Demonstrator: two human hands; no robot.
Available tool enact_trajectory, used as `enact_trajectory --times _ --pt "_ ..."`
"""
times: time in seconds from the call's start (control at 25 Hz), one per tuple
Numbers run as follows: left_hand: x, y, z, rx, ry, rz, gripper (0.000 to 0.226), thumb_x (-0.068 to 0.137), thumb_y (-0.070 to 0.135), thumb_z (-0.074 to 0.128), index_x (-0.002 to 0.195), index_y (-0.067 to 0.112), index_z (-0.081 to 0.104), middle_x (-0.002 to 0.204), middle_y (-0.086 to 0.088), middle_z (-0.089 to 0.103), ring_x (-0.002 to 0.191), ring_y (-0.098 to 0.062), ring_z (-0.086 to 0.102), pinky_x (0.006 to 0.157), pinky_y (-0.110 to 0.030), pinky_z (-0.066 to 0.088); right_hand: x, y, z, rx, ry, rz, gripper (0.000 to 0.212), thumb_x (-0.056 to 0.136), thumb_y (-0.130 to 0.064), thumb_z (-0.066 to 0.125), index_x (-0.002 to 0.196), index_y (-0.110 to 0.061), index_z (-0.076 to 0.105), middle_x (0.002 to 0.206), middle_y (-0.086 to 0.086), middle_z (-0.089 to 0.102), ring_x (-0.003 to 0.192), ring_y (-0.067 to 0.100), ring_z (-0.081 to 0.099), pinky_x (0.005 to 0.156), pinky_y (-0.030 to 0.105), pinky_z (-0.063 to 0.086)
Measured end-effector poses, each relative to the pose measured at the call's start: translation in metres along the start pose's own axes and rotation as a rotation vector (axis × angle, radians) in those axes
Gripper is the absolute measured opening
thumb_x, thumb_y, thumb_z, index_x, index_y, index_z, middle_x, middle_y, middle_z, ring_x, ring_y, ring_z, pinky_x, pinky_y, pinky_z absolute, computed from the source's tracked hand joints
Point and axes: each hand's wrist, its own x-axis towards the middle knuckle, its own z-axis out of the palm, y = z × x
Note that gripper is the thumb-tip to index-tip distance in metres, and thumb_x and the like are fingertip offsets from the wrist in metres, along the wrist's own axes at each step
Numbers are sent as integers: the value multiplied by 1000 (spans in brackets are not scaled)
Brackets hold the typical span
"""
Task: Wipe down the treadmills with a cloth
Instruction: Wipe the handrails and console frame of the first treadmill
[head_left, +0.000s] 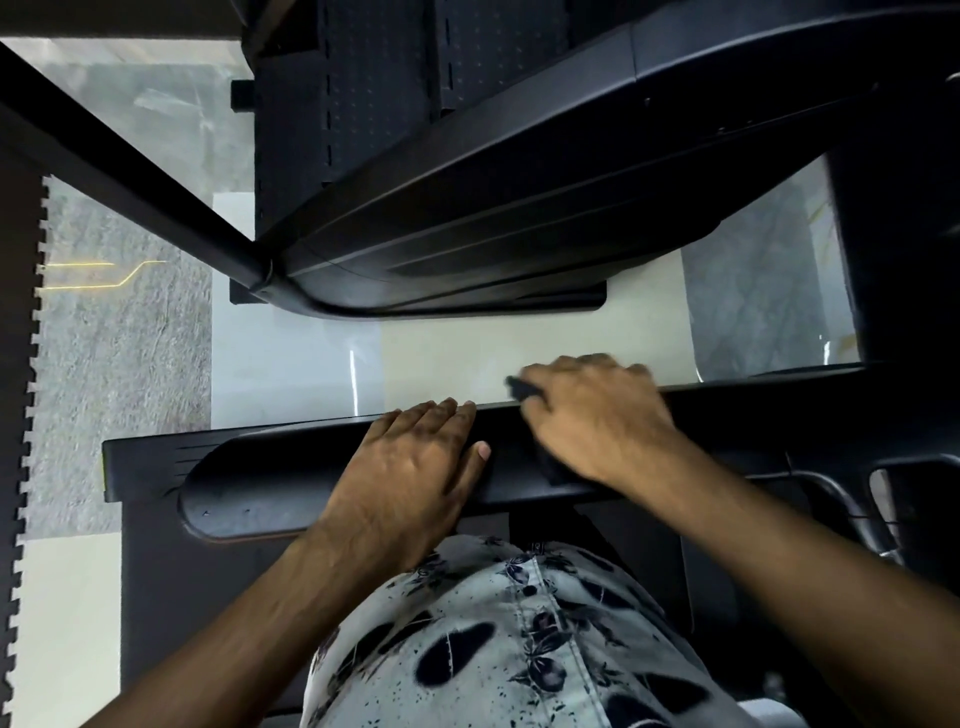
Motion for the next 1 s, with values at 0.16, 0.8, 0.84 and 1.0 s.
enact_trajectory --times 0.16,0.8,0.84,1.0 --pt "10 14 1 -5 2 10 74 90 57 2 151 24 29 155 3 36 143 -14 31 118 -32 20 26 52 -14 37 -192 248 46 99 -48 29 131 -30 58 137 3 60 118 28 57 88 40 44" --pt "48 84 10 -15 -27 58 69 93 57 11 150 23 32 153 1 40 141 -14 35 117 -34 26 10 137 -13 -7 -180 270 48 99 -47 29 130 -26 59 135 7 60 118 31 57 90 42 45" --pt "50 88 11 -8 -24 59 71 93 58 9 150 23 32 152 1 40 141 -14 35 116 -34 27 2 132 -9 -23 -126 185 46 99 -46 29 129 -26 59 132 6 62 116 30 58 92 44 46" --pt "63 107 11 -18 -29 53 70 93 58 10 150 22 33 152 1 41 140 -14 36 116 -34 28 -7 143 -6 98 -28 -30 45 100 -51 29 132 -33 55 133 1 61 116 26 58 87 39 45"
